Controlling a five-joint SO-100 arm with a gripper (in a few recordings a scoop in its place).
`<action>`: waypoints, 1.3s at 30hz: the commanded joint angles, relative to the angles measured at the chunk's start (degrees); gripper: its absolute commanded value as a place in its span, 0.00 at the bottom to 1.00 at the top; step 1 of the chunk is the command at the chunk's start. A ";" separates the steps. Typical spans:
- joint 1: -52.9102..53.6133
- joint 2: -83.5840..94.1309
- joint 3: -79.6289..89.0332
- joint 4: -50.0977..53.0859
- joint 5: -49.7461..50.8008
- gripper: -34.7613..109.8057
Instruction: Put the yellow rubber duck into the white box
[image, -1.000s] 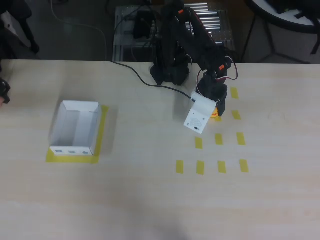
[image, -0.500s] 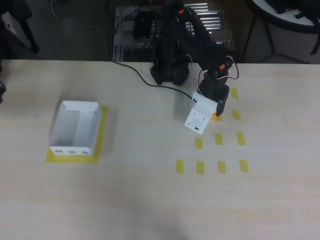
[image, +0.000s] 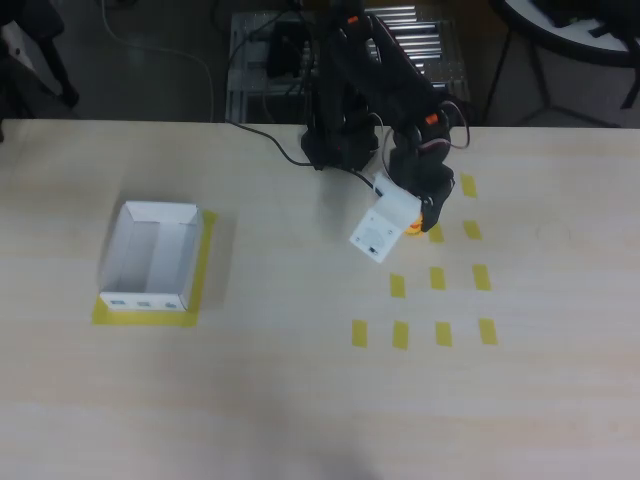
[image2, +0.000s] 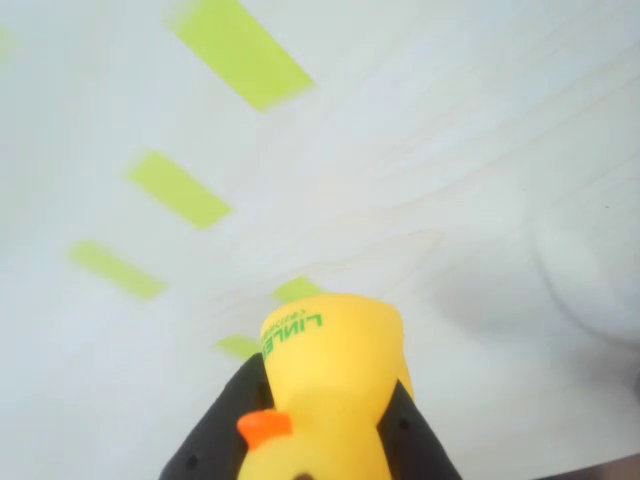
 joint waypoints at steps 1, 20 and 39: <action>6.33 12.66 -12.92 6.94 -0.09 0.24; 64.69 37.35 -4.92 -10.55 -5.89 0.24; 82.09 -2.72 -9.49 -30.85 -9.93 0.24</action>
